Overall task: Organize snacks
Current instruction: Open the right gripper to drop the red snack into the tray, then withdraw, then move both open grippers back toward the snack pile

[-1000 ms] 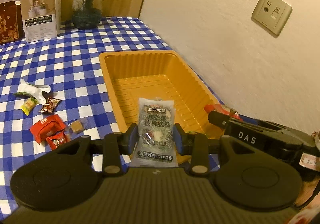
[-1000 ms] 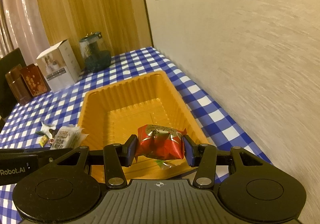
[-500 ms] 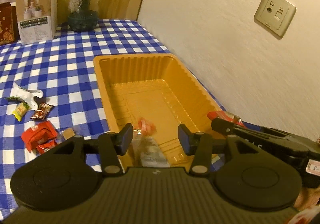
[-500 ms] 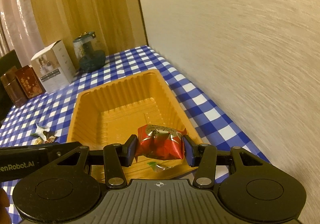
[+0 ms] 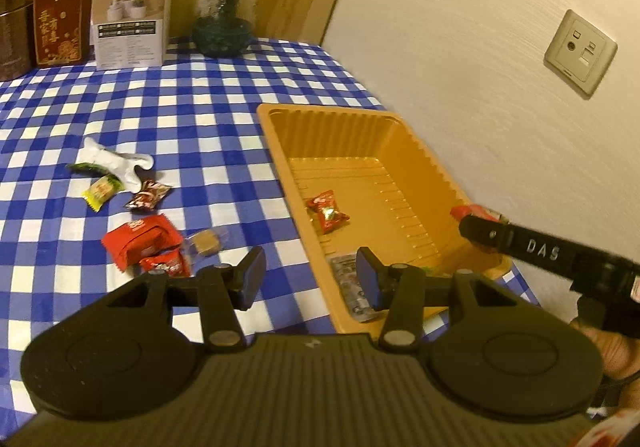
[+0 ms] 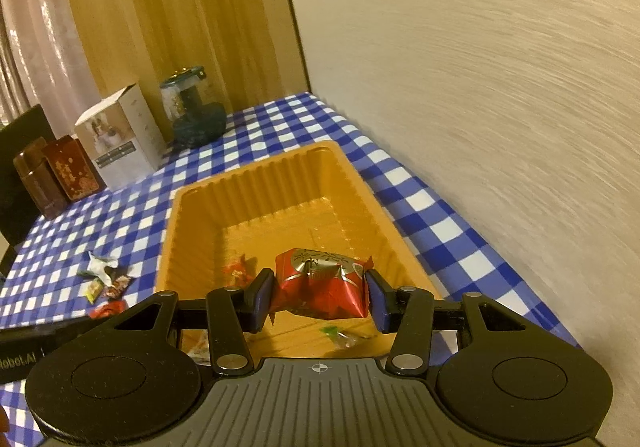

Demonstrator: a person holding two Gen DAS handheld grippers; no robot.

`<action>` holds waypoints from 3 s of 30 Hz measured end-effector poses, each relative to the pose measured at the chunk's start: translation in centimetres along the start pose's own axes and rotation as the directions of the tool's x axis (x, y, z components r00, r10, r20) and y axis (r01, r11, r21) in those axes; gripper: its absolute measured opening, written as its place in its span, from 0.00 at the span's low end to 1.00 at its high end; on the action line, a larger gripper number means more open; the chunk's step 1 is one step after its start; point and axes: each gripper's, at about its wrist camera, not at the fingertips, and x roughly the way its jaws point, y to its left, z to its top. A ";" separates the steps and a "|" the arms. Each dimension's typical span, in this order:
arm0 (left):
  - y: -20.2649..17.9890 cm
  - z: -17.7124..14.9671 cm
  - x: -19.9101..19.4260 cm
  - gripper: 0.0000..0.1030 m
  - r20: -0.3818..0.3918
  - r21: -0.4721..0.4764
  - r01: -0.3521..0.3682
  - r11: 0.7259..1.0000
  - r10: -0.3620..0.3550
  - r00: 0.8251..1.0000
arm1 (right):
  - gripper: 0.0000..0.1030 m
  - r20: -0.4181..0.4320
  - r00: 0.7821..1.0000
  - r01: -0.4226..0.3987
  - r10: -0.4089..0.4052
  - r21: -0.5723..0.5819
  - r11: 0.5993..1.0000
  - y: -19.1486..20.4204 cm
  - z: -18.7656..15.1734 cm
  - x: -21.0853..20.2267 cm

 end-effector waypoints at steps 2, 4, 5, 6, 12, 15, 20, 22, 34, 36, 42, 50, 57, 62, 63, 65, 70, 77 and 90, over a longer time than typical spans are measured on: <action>0.2 -0.1 -0.2 0.44 0.000 -0.005 0.001 1.000 -0.001 1.000 | 0.47 0.002 1.000 -0.011 0.011 0.000 1.000 0.3 0.2 0.1; 0.4 -0.2 -0.2 0.44 0.001 -0.008 -0.004 1.000 0.004 1.000 | 0.47 0.003 0.999 -0.036 0.036 0.007 0.999 0.5 0.4 0.2; 0.5 -0.2 -0.3 0.44 0.000 -0.010 -0.004 1.000 0.004 1.000 | 0.52 0.000 0.998 -0.068 0.068 0.019 0.997 0.5 0.5 0.4; 0.5 -0.2 -0.3 0.45 0.000 -0.011 -0.004 1.000 0.004 1.000 | 0.59 0.000 0.996 -0.091 0.091 0.038 0.995 0.4 0.6 0.5; 1.1 -0.6 -0.7 0.48 0.000 -0.015 -0.012 1.000 0.012 1.000 | 0.83 0.014 0.997 -0.076 0.075 0.101 0.992 -0.3 0.4 -0.1; 1.5 -0.8 -1.0 0.49 0.000 -0.020 -0.020 1.000 0.020 1.000 | 0.83 0.009 0.998 -0.058 0.057 0.095 0.994 -0.6 -0.1 -0.7; 2.3 -1.2 -2.2 0.53 0.004 -0.024 -0.033 0.999 0.033 0.999 | 0.83 0.004 0.999 -0.036 0.036 0.118 0.992 -0.8 -1.0 -2.3; 2.7 -1.4 -2.8 0.55 0.004 -0.028 -0.039 0.999 0.039 0.999 | 0.83 0.002 1.000 -0.031 0.031 0.121 0.992 -0.7 -1.3 -2.9; 4.5 -2.6 -7.0 0.60 0.027 -0.050 -0.083 0.995 0.084 0.996 | 0.83 -0.014 0.998 -0.059 0.061 0.105 0.993 2.2 -3.0 -6.8; 5.1 -2.8 -7.8 0.61 0.031 -0.056 -0.094 0.994 0.096 0.995 | 0.83 -0.015 0.997 -0.072 0.074 0.091 0.993 3.0 -3.2 -7.3; 7.0 -3.5 -10.2 0.63 0.042 -0.078 -0.128 0.989 0.132 0.990 | 0.83 -0.018 0.995 -0.100 0.101 0.066 0.993 5.3 -4.0 -8.5; 9.6 -4.4 -12.5 0.64 0.031 -0.104 -0.180 0.978 0.184 0.982 | 0.83 -0.032 0.990 -0.134 0.134 0.020 0.991 8.1 -5.0 -9.2; 11.3 -5.0 -13.7 0.64 0.027 -0.122 -0.202 0.972 0.207 0.978 | 0.83 -0.043 0.986 -0.159 0.159 -0.010 0.987 10.0 -5.4 -9.2; 12.2 -5.3 -14.1 0.65 0.028 -0.131 -0.210 0.969 0.215 0.976 | 0.83 -0.055 0.984 -0.169 0.167 -0.028 0.985 11.1 -5.8 -9.0; 12.4 -5.3 -14.2 0.65 0.028 -0.132 -0.211 0.969 0.216 0.976 | 0.83 -0.058 0.984 -0.170 0.168 -0.031 0.985 11.2 -5.9 -8.9; 12.6 -5.4 -14.2 0.66 0.028 -0.134 -0.210 0.968 0.216 0.976 | 0.83 -0.064 0.983 -0.173 0.170 -0.037 0.984 11.5 -6.1 -8.8; 13.0 -5.3 -14.2 0.66 0.028 -0.130 -0.212 0.969 0.217 0.976 | 0.83 -0.068 0.982 -0.182 0.179 -0.045 0.982 12.2 -6.3 -8.4; 13.6 -5.0 -13.8 0.66 0.023 -0.123 -0.208 0.970 0.212 0.977 | 0.83 -0.081 0.979 -0.191 0.187 -0.050 0.980 13.2 -6.4 -7.3; 14.5 -4.3 -12.2 0.66 -0.002 -0.103 -0.203 0.974 0.204 0.979 | 0.83 -0.110 0.974 -0.203 0.196 -0.053 0.978 14.3 -7.0 -5.4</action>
